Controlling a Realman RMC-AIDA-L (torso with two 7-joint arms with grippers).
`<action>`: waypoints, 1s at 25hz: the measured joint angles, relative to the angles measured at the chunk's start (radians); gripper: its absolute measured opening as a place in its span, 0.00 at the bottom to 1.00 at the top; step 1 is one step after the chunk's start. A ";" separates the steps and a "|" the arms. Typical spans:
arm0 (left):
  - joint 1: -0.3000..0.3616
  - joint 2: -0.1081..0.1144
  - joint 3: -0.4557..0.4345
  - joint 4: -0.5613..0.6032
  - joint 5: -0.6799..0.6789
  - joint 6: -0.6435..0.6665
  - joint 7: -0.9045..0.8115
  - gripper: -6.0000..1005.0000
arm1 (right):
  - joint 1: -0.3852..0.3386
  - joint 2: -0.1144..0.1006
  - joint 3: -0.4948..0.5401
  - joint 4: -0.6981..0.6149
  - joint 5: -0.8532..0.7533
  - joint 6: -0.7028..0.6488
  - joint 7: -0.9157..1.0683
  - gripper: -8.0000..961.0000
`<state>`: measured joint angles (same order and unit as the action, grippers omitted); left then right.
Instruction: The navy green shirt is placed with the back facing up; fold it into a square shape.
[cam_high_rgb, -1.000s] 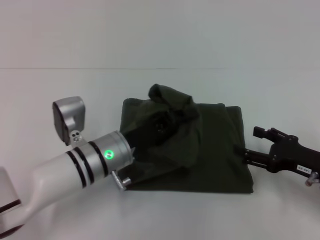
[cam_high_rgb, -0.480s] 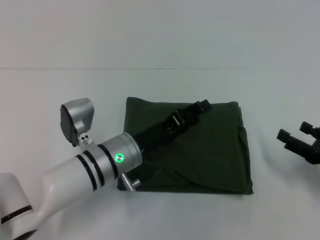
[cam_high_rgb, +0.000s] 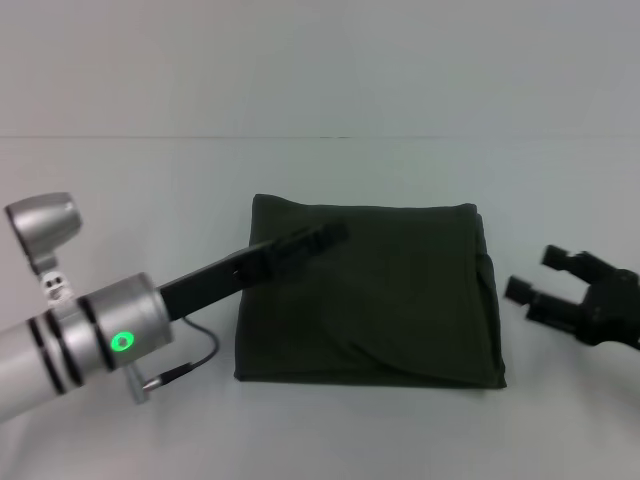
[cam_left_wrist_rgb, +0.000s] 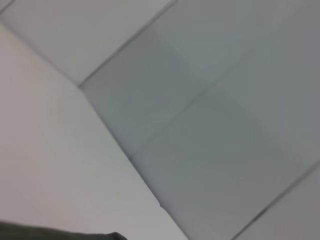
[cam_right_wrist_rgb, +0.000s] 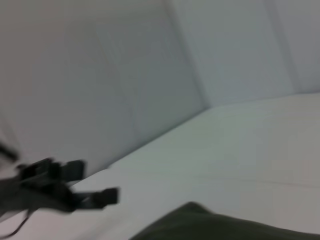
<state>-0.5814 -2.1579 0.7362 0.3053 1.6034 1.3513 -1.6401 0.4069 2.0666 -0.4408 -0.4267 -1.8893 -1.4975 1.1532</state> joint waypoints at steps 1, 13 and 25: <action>0.034 0.006 0.035 0.058 0.000 0.032 0.033 0.84 | 0.007 0.001 -0.031 -0.007 -0.002 -0.020 -0.021 0.98; 0.241 0.017 0.051 0.345 0.192 0.207 0.423 0.91 | 0.027 0.029 -0.177 -0.035 -0.001 -0.084 -0.226 0.98; 0.344 0.008 -0.118 0.422 0.284 0.410 0.487 0.90 | -0.081 0.028 -0.096 0.002 0.005 -0.123 -0.294 0.99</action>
<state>-0.2374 -2.1502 0.6181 0.7269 1.8873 1.7615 -1.1529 0.3258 2.0950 -0.5370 -0.4242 -1.8838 -1.6205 0.8591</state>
